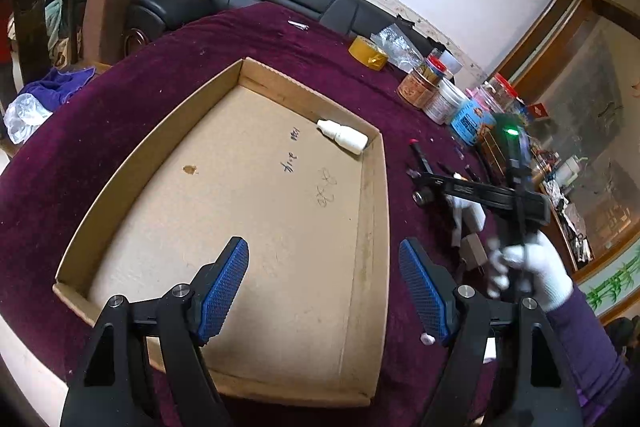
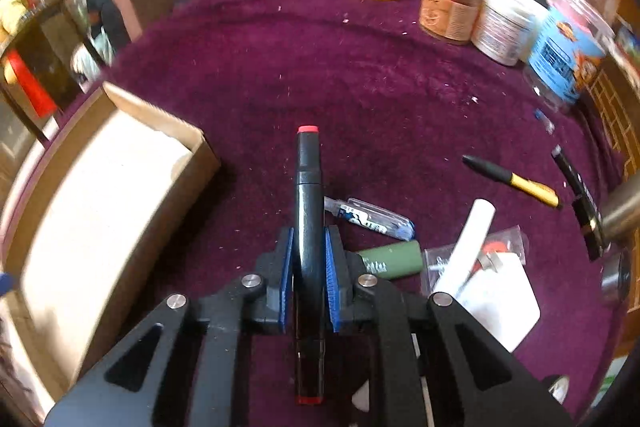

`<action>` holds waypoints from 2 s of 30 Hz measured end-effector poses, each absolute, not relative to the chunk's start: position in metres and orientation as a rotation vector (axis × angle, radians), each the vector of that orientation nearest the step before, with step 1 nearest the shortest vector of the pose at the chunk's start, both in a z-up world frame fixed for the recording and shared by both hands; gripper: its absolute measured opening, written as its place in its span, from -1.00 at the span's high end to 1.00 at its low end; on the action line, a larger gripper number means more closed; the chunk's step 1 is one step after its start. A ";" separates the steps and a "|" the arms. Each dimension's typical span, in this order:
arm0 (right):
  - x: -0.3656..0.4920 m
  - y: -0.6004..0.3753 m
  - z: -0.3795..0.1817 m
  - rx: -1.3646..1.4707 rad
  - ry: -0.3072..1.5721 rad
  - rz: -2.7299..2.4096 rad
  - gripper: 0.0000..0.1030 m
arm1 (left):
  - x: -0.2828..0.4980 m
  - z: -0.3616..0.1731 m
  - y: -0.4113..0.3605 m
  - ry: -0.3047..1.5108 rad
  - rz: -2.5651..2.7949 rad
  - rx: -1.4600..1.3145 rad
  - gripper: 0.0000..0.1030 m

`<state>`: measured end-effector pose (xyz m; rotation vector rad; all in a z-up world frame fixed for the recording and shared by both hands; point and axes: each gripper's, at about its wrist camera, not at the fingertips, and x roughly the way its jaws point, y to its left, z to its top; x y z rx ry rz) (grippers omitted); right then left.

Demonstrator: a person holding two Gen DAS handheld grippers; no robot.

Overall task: Organize rigid objects
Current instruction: 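Grasp a black red-capped marker with the right gripper, then lower the black marker into the cardboard box and open the right gripper, then grasp the green marker with the left gripper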

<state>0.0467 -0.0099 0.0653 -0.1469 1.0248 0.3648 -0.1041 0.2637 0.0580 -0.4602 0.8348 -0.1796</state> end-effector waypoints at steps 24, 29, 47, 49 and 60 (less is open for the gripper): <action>0.072 0.191 0.050 -0.303 1.127 0.640 0.76 | -0.127 0.056 0.304 0.775 -0.152 -0.562 -0.41; 0.062 0.167 0.076 -0.263 1.046 0.607 0.74 | -0.127 0.055 0.304 0.779 -0.157 -0.577 -0.41; -0.042 -0.104 0.114 0.118 0.622 0.171 -0.93 | -0.134 0.087 0.206 0.813 -0.272 -0.403 -0.41; -0.044 -0.131 0.109 0.151 0.616 0.115 -0.93 | -0.137 0.088 0.186 0.829 -0.289 -0.376 -0.41; -0.058 -0.211 0.092 0.189 0.513 -0.060 -0.93 | -0.132 0.086 0.127 0.908 -0.311 -0.304 -0.41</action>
